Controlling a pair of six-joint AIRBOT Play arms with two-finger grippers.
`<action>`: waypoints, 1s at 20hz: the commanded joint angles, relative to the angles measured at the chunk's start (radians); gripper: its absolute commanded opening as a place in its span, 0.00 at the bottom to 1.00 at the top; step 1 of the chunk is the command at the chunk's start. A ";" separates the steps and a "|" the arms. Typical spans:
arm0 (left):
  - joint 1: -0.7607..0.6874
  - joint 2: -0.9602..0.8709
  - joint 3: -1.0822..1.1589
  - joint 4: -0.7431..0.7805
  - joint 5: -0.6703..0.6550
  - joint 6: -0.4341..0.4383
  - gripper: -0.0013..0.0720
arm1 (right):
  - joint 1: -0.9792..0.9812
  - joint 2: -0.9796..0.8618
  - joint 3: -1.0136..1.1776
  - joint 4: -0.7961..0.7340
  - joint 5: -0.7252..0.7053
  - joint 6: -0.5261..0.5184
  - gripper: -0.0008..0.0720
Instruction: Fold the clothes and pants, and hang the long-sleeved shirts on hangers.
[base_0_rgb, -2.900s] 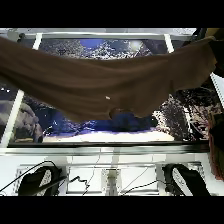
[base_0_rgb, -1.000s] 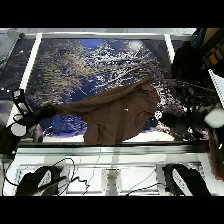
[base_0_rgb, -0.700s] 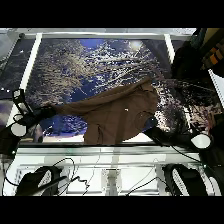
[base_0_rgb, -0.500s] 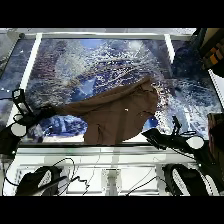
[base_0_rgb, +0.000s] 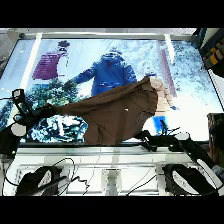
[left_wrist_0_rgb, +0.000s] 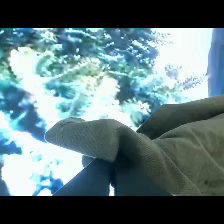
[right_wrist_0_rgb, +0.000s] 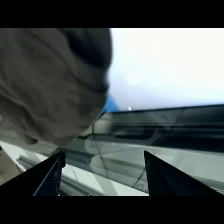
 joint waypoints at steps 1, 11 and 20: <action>0.000 0.000 0.000 0.000 0.000 0.000 0.03 | 0.196 -0.072 0.014 0.142 -0.146 -0.060 0.75; 0.000 0.000 0.000 0.000 0.000 0.000 0.03 | 0.399 -0.338 0.249 0.167 -0.200 -0.014 0.56; 0.000 0.000 0.000 0.000 0.020 0.000 0.03 | 0.399 -0.386 0.378 0.097 -0.183 -0.020 0.16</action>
